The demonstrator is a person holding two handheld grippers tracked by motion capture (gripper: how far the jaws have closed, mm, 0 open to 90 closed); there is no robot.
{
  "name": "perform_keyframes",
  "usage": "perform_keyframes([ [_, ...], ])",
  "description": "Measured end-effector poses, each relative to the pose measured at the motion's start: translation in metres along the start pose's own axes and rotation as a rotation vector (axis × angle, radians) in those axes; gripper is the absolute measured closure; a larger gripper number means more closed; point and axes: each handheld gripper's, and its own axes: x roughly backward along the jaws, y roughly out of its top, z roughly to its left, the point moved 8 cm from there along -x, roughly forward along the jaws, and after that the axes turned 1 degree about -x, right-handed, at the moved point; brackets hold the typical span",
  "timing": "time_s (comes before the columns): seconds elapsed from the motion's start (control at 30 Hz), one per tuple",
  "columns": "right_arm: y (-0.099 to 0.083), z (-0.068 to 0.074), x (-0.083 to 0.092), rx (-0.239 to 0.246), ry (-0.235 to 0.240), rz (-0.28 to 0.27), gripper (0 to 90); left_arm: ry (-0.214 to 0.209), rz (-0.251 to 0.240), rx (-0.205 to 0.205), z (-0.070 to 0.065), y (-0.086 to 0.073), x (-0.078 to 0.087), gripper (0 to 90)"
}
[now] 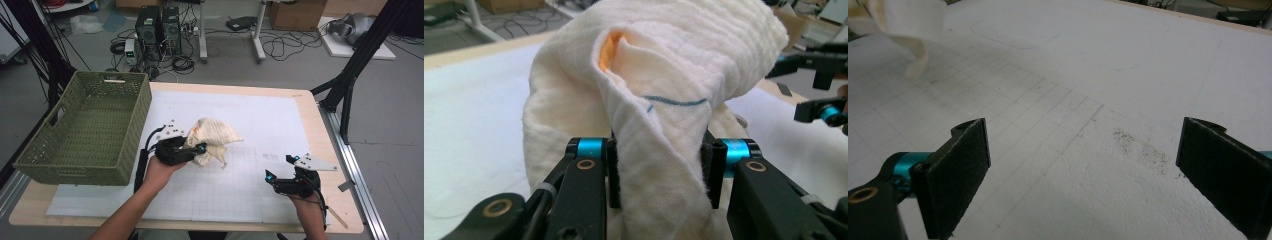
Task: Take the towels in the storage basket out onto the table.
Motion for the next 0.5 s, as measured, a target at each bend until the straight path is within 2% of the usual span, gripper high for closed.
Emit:
perform_keyframes([
  [0.2, -0.001, -0.001, -0.001, 0.005, -0.001, 0.002, 6.4, -0.043, 0.077, 0.006, -0.013, -0.021, -0.032, 65.2],
  [0.33, -0.001, -0.002, -0.001, -0.003, -0.001, 0.004, 6.4, -0.045, 0.115, 0.013, -0.016, -0.032, -0.045, 61.6],
  [0.4, -0.002, -0.002, -0.001, -0.001, 0.000, 0.009, 6.4, -0.025, 0.138, 0.025, -0.013, -0.038, -0.050, 52.4],
  [0.43, -0.002, -0.002, -0.002, -0.004, 0.002, 0.010, 6.4, -0.015, 0.142, 0.034, -0.012, -0.040, -0.052, 45.3],
  [0.5, -0.003, -0.002, -0.002, 0.001, 0.003, 0.011, 6.4, 0.010, 0.141, 0.047, -0.008, -0.042, -0.051, 36.9],
])
